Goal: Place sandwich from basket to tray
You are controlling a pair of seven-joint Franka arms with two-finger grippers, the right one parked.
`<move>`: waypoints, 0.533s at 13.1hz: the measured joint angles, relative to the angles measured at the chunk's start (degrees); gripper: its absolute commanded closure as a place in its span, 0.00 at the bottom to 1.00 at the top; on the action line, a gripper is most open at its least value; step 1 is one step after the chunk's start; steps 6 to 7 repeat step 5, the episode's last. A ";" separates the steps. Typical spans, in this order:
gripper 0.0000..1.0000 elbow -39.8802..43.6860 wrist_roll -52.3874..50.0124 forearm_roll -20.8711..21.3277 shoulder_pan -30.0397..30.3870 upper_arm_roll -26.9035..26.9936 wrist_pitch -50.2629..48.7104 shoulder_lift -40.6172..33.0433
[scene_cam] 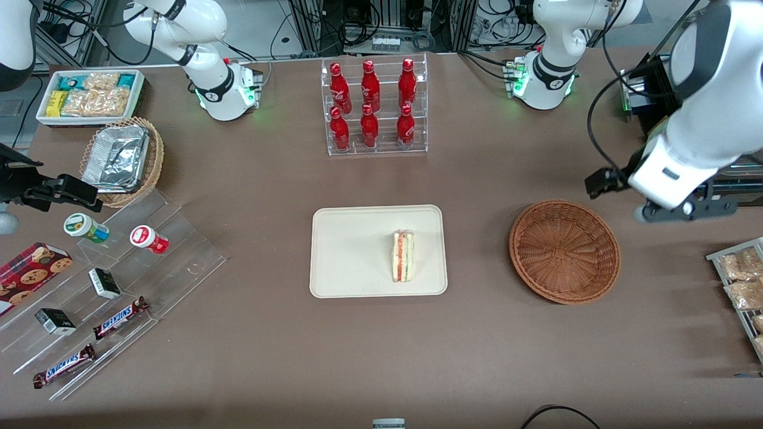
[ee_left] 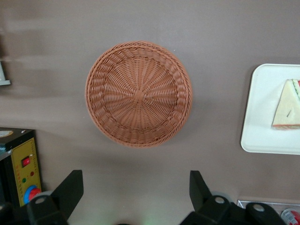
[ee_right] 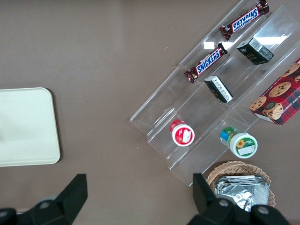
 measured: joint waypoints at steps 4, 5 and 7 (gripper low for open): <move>0.00 -2.73 -0.04 0.00 0.49 2.49 0.32 -5.45; 0.00 -2.72 0.34 -0.01 0.69 3.73 0.44 -5.73; 0.00 -2.72 0.34 -0.01 0.69 3.73 0.44 -5.73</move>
